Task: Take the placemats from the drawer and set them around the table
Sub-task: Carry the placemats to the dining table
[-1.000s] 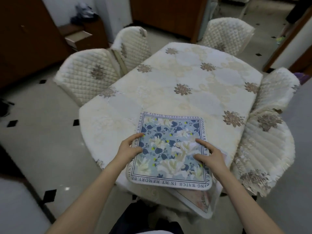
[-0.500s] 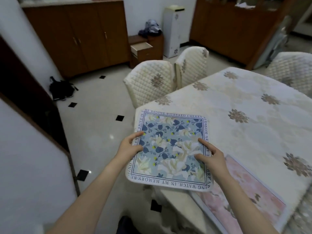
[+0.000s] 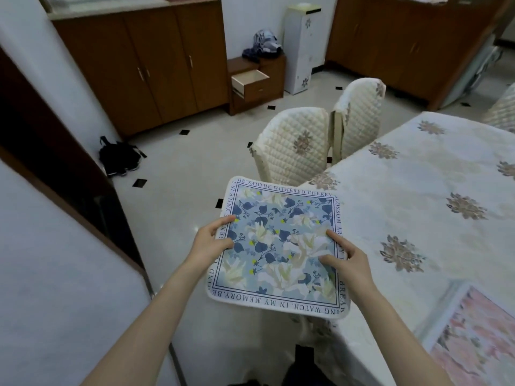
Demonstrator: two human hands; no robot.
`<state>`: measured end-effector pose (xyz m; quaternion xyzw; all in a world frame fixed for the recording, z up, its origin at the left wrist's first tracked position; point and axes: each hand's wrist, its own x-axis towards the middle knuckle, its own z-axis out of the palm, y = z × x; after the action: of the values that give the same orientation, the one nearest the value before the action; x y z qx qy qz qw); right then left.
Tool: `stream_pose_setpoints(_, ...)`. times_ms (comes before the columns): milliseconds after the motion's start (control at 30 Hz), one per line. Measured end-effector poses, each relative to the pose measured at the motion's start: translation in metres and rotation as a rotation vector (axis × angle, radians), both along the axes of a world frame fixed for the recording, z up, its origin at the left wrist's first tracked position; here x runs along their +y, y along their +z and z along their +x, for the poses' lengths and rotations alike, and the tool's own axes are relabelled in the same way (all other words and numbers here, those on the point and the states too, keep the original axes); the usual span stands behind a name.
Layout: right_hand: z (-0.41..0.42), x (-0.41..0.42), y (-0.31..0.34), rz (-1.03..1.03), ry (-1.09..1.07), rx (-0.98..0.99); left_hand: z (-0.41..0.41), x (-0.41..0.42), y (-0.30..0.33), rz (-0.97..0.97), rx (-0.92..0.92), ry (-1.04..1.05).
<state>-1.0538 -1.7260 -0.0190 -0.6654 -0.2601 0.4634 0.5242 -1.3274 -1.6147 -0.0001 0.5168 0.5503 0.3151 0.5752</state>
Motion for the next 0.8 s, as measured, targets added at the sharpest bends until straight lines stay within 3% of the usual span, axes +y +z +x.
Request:
stream_pose_setpoints(333,-0.025,0.121,0.002,-0.009,0.018,-0.011,-0.025,0.114,-0.011,0.038,0.001,0.013)
stream_pose_setpoints(800,-0.017,0.385,0.029,0.068,0.049,-0.023,-0.014,0.374,0.028,0.140,0.132,0.061)
